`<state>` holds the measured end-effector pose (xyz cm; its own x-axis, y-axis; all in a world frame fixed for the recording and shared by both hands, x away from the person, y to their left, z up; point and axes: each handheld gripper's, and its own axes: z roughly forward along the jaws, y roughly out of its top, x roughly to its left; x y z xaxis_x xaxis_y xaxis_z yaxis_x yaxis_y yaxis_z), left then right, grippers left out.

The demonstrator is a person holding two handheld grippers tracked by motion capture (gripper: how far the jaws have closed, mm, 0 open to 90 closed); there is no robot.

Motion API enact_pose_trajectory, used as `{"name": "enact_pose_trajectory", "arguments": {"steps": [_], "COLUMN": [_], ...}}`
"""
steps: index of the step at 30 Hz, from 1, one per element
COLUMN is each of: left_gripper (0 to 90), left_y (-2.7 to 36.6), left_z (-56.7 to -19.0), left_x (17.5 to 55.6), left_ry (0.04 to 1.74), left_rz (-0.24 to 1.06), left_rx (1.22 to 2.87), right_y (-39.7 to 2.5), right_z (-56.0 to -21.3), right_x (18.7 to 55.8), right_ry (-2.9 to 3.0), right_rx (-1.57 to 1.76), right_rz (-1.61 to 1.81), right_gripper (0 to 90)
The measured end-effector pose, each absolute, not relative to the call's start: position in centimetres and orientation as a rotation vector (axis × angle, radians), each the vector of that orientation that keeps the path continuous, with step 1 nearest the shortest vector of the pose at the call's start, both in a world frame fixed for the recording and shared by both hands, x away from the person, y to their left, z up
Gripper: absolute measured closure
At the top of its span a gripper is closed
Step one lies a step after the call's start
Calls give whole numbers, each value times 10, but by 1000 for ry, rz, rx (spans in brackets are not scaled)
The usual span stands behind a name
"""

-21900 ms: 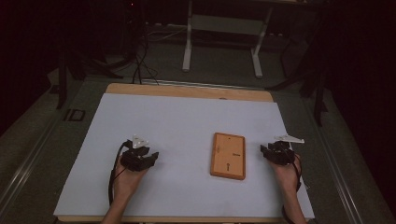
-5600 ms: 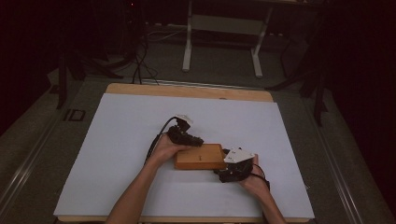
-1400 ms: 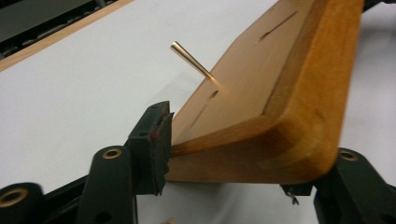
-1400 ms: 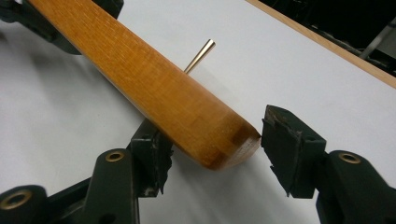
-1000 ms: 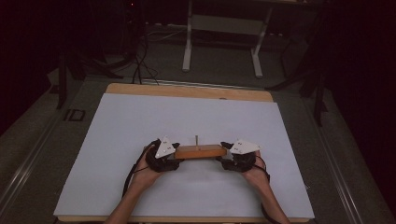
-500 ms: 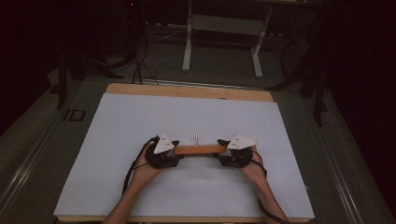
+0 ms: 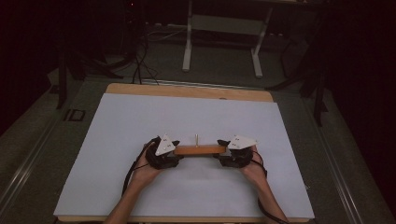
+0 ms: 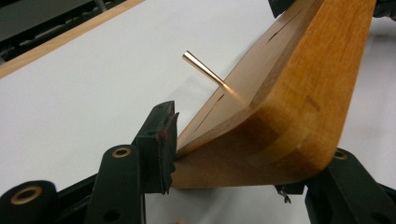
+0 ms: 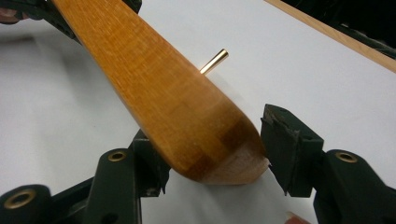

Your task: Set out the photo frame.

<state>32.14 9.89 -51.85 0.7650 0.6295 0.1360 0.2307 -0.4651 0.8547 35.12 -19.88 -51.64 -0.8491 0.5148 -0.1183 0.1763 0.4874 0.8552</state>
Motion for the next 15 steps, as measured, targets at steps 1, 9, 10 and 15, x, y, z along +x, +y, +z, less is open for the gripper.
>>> {"name": "enact_pose_trajectory", "arguments": {"steps": [1,9,10,15], "left_gripper": [497,541,541,561], "left_y": [99,92,92,92], "left_z": [-518,-518,-518,-517], "left_x": [321,316,316,314], "left_ry": [643,582,578,553], "left_rz": [554,678,687,696], "left_rx": [2047,2105,2107,2112], "right_y": [-199,-198,-198,-199], "right_z": [-516,-515,-515,-514], "right_x": [351,351,351,350], "right_ry": [2378,2384,2384,2381], "right_rx": [578,556,556,547], "right_rz": [1306,1289,1289,1283], "right_gripper": [446,455,455,463]}}
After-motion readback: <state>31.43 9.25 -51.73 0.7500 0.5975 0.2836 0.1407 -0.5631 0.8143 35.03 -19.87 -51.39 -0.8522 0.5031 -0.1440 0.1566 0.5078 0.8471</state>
